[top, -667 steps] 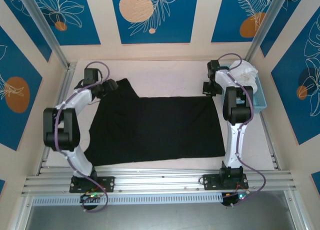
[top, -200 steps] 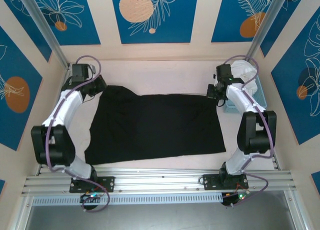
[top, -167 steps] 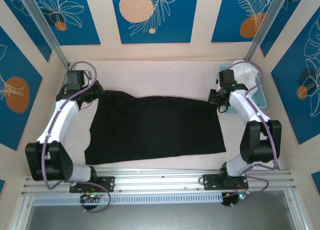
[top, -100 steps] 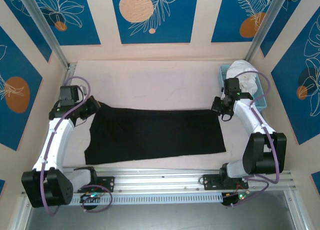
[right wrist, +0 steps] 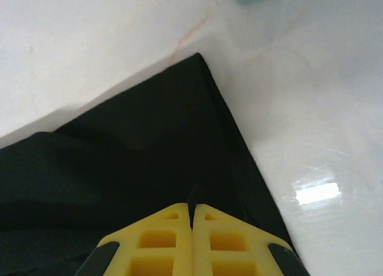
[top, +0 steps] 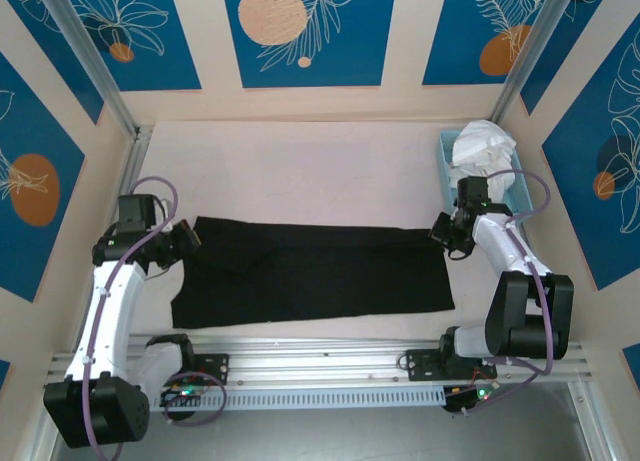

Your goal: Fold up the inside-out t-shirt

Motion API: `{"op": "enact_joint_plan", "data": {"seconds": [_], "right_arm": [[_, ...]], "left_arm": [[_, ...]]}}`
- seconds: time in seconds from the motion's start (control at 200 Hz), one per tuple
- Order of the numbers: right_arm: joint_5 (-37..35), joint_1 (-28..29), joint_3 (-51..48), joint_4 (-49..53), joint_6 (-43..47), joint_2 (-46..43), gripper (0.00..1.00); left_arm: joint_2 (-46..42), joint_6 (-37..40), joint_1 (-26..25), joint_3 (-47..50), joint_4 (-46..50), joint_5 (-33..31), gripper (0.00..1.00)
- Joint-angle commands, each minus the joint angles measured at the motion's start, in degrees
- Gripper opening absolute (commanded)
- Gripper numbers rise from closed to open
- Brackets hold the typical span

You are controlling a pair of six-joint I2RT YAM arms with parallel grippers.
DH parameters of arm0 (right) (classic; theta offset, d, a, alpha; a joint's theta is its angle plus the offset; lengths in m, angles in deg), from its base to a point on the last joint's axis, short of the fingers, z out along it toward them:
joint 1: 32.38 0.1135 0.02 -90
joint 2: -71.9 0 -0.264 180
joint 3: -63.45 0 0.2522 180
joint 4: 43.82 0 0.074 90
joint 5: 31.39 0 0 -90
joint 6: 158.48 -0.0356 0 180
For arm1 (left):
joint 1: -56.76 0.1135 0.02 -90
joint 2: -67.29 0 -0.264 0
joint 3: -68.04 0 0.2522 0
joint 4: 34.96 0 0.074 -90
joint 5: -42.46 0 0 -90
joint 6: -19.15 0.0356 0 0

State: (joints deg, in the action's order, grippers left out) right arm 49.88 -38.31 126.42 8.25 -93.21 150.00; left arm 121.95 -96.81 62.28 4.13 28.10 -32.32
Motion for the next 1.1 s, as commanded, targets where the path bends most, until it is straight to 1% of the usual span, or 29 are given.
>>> {"op": "enact_joint_plan", "data": {"seconds": [0.0,0.135,0.185,0.3,0.36,0.385,0.41,0.445,0.475,0.535,0.6,0.69,0.745,0.835,0.88,0.995,1.09], "right_arm": [[2.1,-0.5,-2.4,-2.2,-2.2,-0.4,0.03],[2.4,-0.2,-4.0,-3.0,-3.9,0.7,0.05],[1.5,0.0,-4.4,-3.5,-4.0,-0.3,0.09],[-0.4,0.8,-4.1,-3.8,-3.9,-3.9,0.31],[-1.9,4.0,-3.8,-4.9,-2.5,-6.7,0.42],[-2.2,5.9,-3.7,-6.0,-1.2,-8.1,0.51],[-2.2,8.8,-3.8,-7.3,0.4,-9.3,0.58],[-2.5,13.3,-3.7,-9.5,2.5,-10.6,0.64],[-2.3,17.4,-3.6,-11.8,4.3,-11.1,0.67],[-1.6,26.4,-3.3,-16.9,7.3,-10.5,0.71],[-2.0,36.0,-2.1,-22.3,9.3,-7.3,0.73],[-4.5,49.2,0.9,-30.2,12.7,-0.2,0.76],[-5.8,55.4,2.8,-36.0,14.4,4.4,0.78],[-4.0,62.0,5.6,-45.4,15.3,11.3,0.79],[-4.3,65.2,7.1,-49.4,16.8,14.9,0.82],[-9.6,71.3,12.4,-55.0,22.6,23.9,0.87],[-14.2,73.8,14.7,-60.3,25.4,28.9,0.89]], "left_arm": [[-1.7,1.2,0.7,2.3,3.6,0.6,0.00],[-1.4,0.5,0.7,5.6,2.4,1.8,0.00],[-1.5,0.5,0.7,5.5,2.4,1.7,0.00],[-1.6,0.5,0.7,5.4,2.1,1.4,0.00],[-1.2,0.5,0.7,5.5,1.8,2.1,0.00],[-1.0,0.5,0.7,5.6,1.7,2.3,0.00],[-1.0,0.6,0.7,5.6,1.7,2.3,0.00],[-1.0,0.6,0.7,5.6,1.5,2.3,0.00],[-0.9,0.5,0.7,5.6,1.4,2.4,0.00],[-0.9,0.5,0.7,5.6,1.2,2.6,0.00],[-0.8,0.6,0.7,5.5,1.0,2.9,0.00],[-1.0,0.6,0.7,5.5,0.8,2.9,0.00],[-1.0,0.6,0.7,5.6,0.5,2.9,0.00],[-0.9,0.6,0.7,5.9,-0.3,3.5,0.00],[-0.6,0.5,0.7,6.0,-0.7,4.0,0.00],[-0.6,0.7,0.7,6.3,-1.1,4.6,0.00],[-0.7,0.8,0.7,6.5,-1.3,5.0,0.00]]}}
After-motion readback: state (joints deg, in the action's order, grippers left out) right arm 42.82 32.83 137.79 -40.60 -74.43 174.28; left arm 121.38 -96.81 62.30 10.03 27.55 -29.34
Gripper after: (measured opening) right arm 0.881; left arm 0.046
